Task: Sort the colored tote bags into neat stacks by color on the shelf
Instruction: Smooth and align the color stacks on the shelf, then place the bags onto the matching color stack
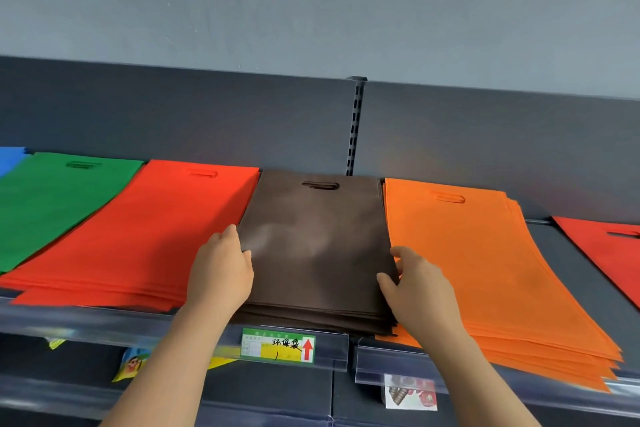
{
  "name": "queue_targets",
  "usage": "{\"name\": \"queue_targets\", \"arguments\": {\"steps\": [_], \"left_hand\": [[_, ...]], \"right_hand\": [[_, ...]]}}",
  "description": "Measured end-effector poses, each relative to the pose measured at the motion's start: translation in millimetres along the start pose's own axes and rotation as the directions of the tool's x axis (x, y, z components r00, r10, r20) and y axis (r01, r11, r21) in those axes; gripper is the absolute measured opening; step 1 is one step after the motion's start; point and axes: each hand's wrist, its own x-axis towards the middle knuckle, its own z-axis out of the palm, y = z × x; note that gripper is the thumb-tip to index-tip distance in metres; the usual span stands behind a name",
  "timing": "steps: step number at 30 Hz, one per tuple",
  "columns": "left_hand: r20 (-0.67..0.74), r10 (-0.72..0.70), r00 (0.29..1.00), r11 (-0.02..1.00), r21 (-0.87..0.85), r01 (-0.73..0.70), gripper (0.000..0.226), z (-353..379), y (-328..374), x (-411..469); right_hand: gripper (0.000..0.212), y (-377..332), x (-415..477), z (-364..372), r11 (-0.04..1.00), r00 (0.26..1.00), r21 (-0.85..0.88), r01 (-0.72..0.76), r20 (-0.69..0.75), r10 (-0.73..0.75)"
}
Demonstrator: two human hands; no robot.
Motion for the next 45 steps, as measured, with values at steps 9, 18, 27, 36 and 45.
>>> {"name": "queue_targets", "arguments": {"steps": [9, 18, 27, 36, 45], "left_hand": [[-0.133, 0.26, 0.956, 0.96, 0.138, -0.242, 0.031, 7, 27, -7], [-0.123, 0.55, 0.826, 0.833, 0.013, -0.553, 0.043, 26, 132, -51], [-0.052, 0.641, 0.766, 0.766, -0.027, -0.642, 0.032, 77, 236, -97], [0.013, 0.644, 0.765, 0.764, -0.061, -0.642, 0.028, 128, 353, -145], [0.132, 0.631, 0.764, 0.775, -0.064, -0.629, 0.03, 172, 425, -178]], "right_hand": [[0.041, 19, -4, -19, 0.973, 0.991, -0.217, 0.08, -0.084, -0.1], [0.041, 86, -18, -67, 0.969, 0.986, -0.244, -0.047, -0.167, 0.006], [0.025, 197, -19, -115, 0.95, 0.975, -0.277, -0.141, -0.204, 0.085], [0.035, 329, -17, -177, 0.91, 0.968, -0.359, -0.208, -0.208, 0.139], [0.019, 421, -21, -213, 0.858, 0.959, -0.429, -0.281, -0.094, 0.267]]}}
